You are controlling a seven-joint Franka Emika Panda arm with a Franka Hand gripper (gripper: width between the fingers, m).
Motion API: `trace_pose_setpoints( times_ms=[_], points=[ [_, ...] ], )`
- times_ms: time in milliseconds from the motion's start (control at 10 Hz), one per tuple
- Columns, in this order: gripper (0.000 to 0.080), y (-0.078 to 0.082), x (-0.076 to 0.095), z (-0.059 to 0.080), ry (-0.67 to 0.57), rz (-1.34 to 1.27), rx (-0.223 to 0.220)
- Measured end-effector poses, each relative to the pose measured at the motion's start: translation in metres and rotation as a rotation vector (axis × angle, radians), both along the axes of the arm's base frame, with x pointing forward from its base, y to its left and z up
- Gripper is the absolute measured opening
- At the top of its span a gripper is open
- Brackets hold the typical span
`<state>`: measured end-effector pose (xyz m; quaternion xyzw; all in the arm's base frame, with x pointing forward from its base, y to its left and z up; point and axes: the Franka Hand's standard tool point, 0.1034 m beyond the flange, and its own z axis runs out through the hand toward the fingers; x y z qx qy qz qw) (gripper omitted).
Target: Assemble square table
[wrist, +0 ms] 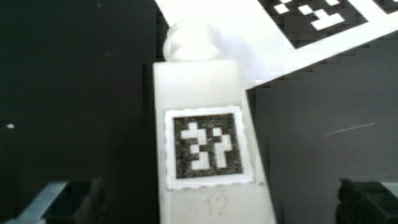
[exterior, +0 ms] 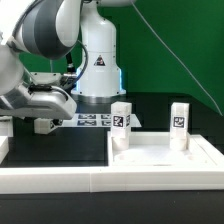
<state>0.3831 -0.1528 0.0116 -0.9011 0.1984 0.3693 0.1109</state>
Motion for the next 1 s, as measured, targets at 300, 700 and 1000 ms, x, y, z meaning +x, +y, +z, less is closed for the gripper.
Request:
trace_pose_setpoints(
  times_ms=[300,700,1000],
  points=[
    [0.0528,0.0018,-0.0059,-0.0056,-0.001,0.003,-0.008],
    [0.0291,0.003,-0.0058,-0.006,-0.001,0.006,-0.007],
    [0.0291,0.0026,-0.0026,-0.0042,-0.004,0.007,-0.007]
  ],
)
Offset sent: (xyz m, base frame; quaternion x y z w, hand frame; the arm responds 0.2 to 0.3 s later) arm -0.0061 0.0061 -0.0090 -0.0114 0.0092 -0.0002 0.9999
